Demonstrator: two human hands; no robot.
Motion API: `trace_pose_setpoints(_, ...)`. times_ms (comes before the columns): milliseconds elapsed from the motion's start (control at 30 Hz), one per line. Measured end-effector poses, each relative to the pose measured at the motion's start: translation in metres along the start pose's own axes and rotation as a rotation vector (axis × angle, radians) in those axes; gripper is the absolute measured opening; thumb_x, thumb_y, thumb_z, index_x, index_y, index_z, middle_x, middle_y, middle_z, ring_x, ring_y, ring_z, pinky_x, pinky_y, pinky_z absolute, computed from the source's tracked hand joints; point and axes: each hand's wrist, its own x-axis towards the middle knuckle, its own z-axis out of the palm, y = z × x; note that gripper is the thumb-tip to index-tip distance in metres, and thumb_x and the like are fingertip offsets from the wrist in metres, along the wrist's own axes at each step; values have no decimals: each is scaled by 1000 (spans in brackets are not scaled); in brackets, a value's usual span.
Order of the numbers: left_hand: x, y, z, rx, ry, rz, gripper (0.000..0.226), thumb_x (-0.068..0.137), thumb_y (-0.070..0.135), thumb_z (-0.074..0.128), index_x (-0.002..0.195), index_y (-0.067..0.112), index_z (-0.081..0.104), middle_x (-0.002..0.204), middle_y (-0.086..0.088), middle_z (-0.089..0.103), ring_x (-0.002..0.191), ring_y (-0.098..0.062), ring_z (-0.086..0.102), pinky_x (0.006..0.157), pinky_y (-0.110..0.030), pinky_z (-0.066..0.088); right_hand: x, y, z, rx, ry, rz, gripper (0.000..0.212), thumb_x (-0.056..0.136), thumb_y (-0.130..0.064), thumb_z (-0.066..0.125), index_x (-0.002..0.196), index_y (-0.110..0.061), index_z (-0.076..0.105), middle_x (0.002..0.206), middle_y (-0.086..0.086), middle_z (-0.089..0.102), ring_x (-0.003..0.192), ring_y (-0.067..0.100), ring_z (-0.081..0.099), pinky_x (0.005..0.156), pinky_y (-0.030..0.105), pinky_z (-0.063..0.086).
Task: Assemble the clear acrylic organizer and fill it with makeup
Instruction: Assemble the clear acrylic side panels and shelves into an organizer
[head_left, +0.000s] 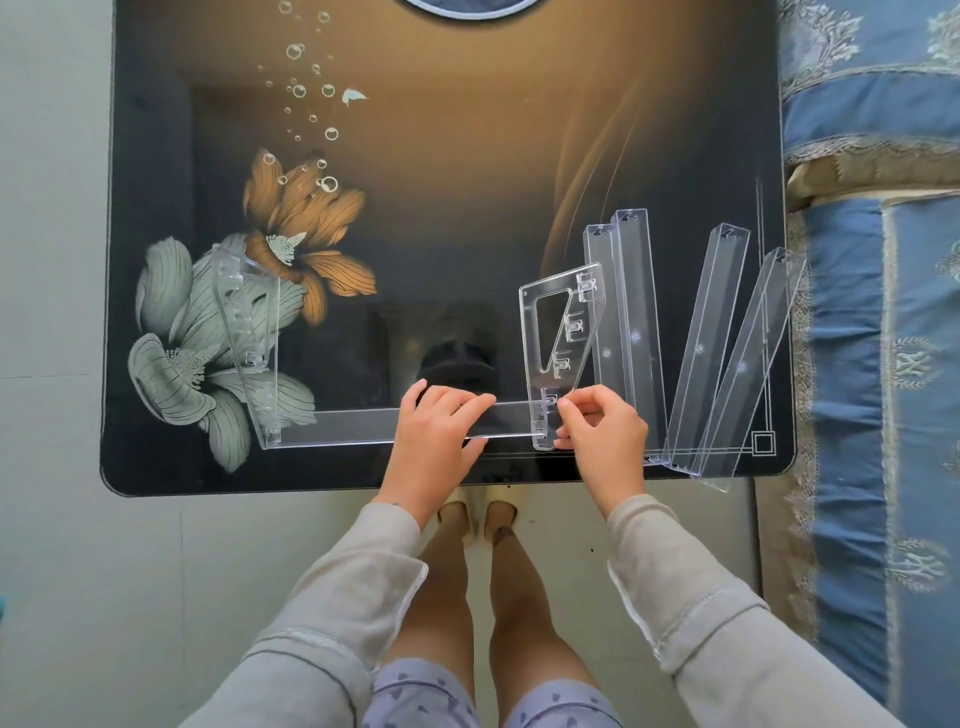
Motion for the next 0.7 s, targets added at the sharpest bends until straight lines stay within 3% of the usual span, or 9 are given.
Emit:
trace_pose_setpoints(133, -2, 2, 0, 5, -12, 9, 43, 63, 14, 83, 104, 13, 70, 91, -5, 74, 87, -24, 69, 98, -49, 43, 0, -7, 0, -48, 2, -66, 11, 86, -11, 59, 76, -14, 60, 62, -2, 59, 55, 14, 62, 65, 29, 59)
trace_pose_setpoints(267, -3, 5, 2, -6, -7, -15, 42, 66, 15, 81, 106, 13, 69, 94, -5, 74, 91, -24, 69, 100, -48, 42, 2, -14, 1, -95, -23, -128, 9, 86, -13, 59, 79, -10, 63, 69, 4, 63, 68, 25, 66, 71, 36, 57)
trace_pose_setpoints(467, -4, 7, 4, 26, 39, -15, 43, 60, 16, 85, 101, 14, 71, 89, -3, 74, 85, -22, 70, 93, -47, 48, 5, -14, -2, -134, -31, -191, 9, 85, -12, 60, 79, -6, 64, 68, 6, 63, 68, 26, 65, 72, 39, 57)
trace_pose_setpoints(700, -4, 10, 12, 1, 13, -59, 42, 65, 14, 81, 106, 14, 69, 94, -4, 74, 91, -24, 68, 98, -45, 45, 6, -8, -3, -160, -34, -250, 11, 85, -14, 62, 78, -7, 64, 68, 6, 64, 67, 24, 64, 69, 33, 56)
